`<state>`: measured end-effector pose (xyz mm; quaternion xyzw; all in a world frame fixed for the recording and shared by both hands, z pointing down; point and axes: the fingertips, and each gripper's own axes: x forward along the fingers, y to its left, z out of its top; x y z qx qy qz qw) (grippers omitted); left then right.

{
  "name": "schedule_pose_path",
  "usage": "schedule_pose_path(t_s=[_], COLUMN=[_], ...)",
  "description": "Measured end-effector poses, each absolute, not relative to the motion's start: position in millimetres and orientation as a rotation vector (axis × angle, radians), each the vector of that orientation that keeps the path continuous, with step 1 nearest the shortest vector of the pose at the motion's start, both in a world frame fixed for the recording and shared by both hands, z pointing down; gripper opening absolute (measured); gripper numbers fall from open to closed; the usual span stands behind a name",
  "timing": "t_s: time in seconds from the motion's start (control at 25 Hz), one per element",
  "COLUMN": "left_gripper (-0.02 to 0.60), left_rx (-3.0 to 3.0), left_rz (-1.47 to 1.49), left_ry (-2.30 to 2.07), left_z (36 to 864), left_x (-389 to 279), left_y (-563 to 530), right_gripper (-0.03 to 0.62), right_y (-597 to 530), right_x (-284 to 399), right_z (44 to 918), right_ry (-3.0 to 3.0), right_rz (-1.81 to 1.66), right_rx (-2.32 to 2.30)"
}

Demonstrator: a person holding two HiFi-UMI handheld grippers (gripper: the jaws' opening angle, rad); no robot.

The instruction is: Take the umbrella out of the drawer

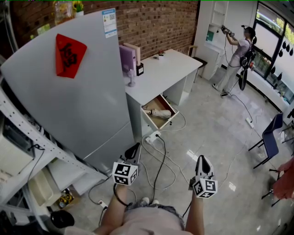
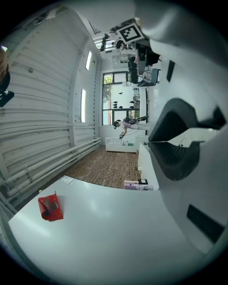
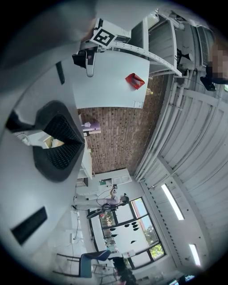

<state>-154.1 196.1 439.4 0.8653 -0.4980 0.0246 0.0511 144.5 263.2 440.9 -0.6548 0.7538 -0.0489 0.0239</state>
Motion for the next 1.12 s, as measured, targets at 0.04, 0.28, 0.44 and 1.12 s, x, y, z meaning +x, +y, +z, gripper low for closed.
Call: schedule_pose_path(t_s=[0.04,0.28,0.44,1.12], left_gripper=[0.026,0.029,0.092,0.385], left_rx=[2.634,2.625,2.632,2.759], left_rz=[0.063,0.011,-0.009,-0.011], left_ry=[-1.509,-1.502,-1.474,-1.414], left_z=[438.7,434.3,433.6,430.5], left_x=[-153.6,-155.7,-156.8,-157.1], left_y=[196.4,196.7,197.2,202.6], right_gripper=[0.017,0.017,0.017,0.017], right_y=[263.3,264.2,265.8,269.9], right_x=[144.7,143.8,141.8,130.7], right_z=[441.0,438.7,438.4,440.4], right_ry=[2.333,2.325,2.319,2.286], right_rz=[-0.152,-0.151,-0.144,-0.156], right_rx=[-2.026,-2.009,-2.008,-2.033])
